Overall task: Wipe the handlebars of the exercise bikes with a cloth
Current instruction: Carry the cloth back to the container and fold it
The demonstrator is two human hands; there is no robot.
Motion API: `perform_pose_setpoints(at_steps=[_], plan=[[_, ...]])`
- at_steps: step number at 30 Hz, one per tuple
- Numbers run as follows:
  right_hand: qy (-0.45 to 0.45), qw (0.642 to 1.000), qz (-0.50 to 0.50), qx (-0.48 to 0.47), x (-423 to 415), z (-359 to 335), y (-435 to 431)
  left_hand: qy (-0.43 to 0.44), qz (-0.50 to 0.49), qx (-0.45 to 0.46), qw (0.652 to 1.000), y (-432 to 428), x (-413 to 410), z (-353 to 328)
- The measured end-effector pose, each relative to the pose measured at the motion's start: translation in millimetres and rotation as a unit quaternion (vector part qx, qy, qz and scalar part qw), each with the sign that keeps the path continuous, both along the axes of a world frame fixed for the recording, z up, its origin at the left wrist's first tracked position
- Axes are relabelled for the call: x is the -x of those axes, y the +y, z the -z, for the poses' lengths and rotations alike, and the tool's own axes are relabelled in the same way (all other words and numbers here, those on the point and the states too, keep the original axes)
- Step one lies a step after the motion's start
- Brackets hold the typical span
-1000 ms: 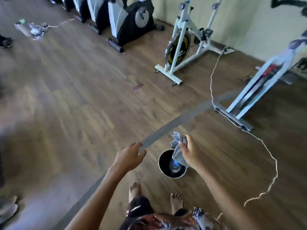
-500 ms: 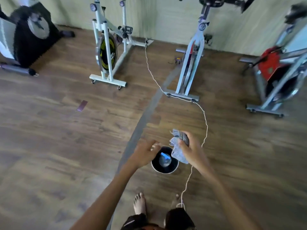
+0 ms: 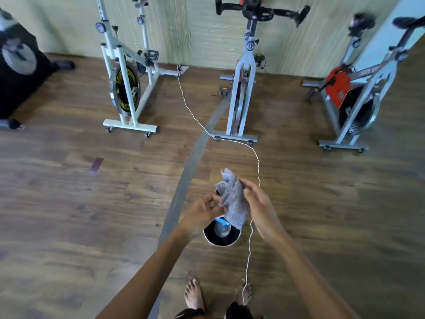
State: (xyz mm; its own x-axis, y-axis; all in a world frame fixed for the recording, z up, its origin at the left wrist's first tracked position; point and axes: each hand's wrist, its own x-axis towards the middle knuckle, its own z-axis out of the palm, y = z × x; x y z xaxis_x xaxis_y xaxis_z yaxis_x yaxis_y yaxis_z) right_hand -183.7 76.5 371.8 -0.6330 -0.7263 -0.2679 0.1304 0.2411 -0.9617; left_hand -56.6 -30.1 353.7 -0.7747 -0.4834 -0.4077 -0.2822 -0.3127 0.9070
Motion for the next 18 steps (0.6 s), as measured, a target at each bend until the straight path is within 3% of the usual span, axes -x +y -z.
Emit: perform_pose_setpoints(at_steps=[5, 10, 18], plan=[[-0.082, 0.996, -0.012, -0.043, -2, 8, 1, 0.099, 0.023, -0.127, 0.987, -6, -7, -4], [-0.112, 0.984, -0.053, -0.124, -2, 4, 8, 0.109, 0.002, -0.159, 0.981, -8, -13, 6], [-0.092, 0.995, 0.041, -0.007, 7, 6, 5, 0.039, -0.019, -0.114, 0.993, -4, -11, -3]])
